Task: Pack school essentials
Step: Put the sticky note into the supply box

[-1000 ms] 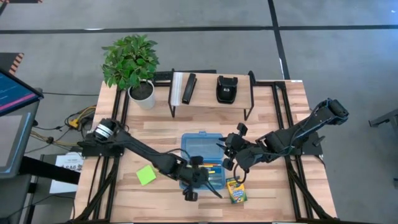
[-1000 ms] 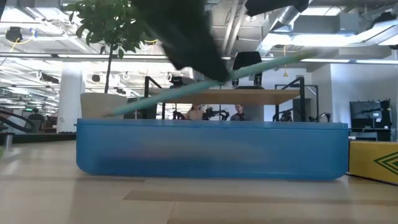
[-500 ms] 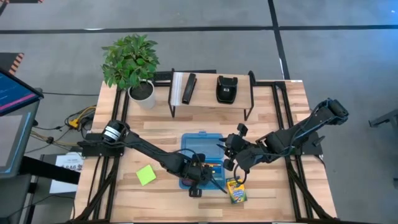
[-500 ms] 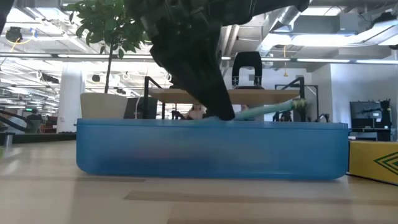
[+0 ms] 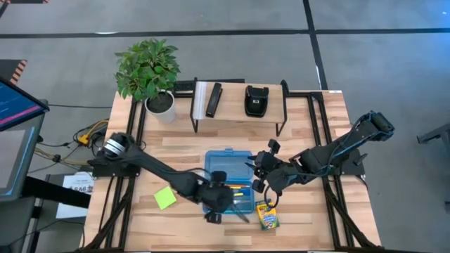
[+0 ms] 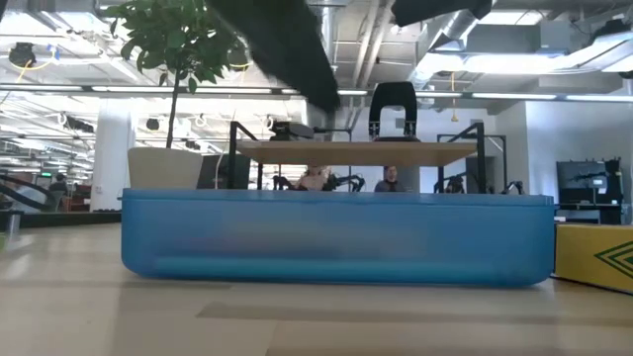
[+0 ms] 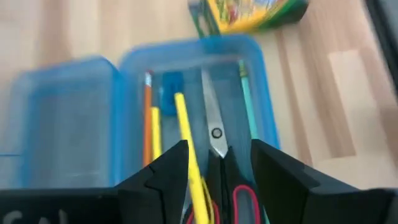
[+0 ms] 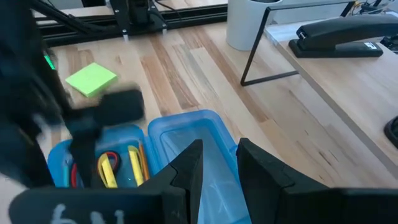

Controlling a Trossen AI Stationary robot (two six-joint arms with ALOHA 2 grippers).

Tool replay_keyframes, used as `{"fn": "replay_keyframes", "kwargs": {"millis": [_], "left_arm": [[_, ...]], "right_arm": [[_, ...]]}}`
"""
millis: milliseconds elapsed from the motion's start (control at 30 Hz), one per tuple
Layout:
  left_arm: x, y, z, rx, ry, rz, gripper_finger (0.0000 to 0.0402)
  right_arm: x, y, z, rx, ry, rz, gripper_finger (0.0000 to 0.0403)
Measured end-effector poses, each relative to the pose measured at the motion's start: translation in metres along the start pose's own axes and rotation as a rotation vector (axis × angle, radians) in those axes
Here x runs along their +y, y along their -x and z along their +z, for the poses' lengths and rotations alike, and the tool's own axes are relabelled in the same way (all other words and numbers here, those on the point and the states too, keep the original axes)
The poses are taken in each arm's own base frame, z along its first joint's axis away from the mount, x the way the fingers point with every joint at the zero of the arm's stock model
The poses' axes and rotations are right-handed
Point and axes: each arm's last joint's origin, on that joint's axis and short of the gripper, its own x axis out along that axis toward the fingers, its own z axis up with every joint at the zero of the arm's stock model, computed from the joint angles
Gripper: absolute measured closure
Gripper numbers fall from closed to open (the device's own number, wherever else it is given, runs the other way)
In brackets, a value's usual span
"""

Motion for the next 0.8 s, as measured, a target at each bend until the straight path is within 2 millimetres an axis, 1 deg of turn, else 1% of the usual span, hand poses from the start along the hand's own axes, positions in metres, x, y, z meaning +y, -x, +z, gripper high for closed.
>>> {"fn": "replay_keyframes", "kwargs": {"millis": [67,133,200,333,467,600,700,800], "left_arm": [[-0.005,0.021,-0.002,-0.051,-0.017,0.034,0.0242],[-0.007,0.040,-0.009,-0.089,-0.023,0.067,0.0242],[-0.007,0.056,-0.021,-0.128,-0.005,0.100,0.0242],[-0.002,0.077,-0.053,-0.220,0.061,0.124,0.0242],[0.006,0.093,-0.087,-0.328,0.160,0.101,0.0242],[0.014,0.104,-0.118,-0.388,0.244,0.092,0.0242],[0.018,0.110,-0.133,-0.404,0.317,0.062,0.0242],[0.019,0.114,-0.145,-0.412,0.344,0.051,0.0242]], "right_arm": [[0.000,0.000,0.000,0.001,0.002,0.000,0.0285],[0.000,0.001,0.000,0.001,0.003,0.002,0.0285],[0.001,0.001,-0.001,0.002,0.004,0.002,0.0285],[0.001,0.001,0.000,0.000,0.001,0.003,0.0285],[0.000,0.000,0.000,-0.002,-0.004,0.000,0.0285],[-0.003,-0.003,0.002,-0.004,-0.013,-0.010,0.0285],[-0.004,-0.004,0.003,-0.004,-0.017,-0.016,0.0285],[-0.006,-0.006,0.004,-0.008,-0.025,-0.023,0.0285]]}}
